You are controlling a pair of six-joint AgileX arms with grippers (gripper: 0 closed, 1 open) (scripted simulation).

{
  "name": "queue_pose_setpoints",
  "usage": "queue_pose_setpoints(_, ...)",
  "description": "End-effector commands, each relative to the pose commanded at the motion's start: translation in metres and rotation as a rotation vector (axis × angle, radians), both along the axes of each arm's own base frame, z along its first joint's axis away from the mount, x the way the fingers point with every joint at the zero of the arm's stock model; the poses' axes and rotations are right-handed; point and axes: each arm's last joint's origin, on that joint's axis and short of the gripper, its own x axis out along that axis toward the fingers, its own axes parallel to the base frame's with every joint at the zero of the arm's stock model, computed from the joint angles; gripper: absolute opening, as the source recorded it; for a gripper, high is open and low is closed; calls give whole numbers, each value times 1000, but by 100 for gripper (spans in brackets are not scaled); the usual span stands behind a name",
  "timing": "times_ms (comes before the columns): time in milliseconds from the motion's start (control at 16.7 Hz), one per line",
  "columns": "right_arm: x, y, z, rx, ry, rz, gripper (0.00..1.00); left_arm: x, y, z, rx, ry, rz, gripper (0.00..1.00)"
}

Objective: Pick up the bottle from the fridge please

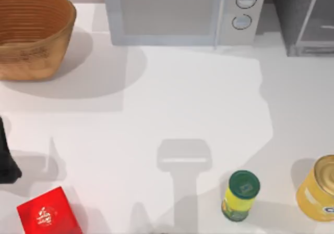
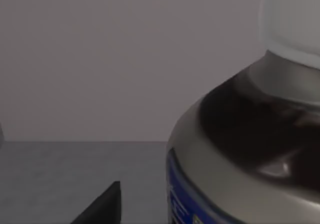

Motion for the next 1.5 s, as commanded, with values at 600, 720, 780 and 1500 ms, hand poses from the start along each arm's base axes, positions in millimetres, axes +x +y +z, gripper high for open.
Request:
queue_pose_setpoints(600, 0, 0, 0, 0, 0, 0, 10, 0, 0, 0, 0, 0, 0, 100)
queue_pose_setpoints(720, 0, 0, 0, 0, 0, 0, 0, 0, 0, 0, 0, 0, 0, 100)
queue_pose_setpoints(780, 0, 0, 0, 0, 0, 0, 0, 0, 0, 0, 0, 0, 0, 100)
queue_pose_setpoints(1500, 0, -2, 28, 3, 6, -3, 0, 0, 0, 0, 0, 0, 0, 100)
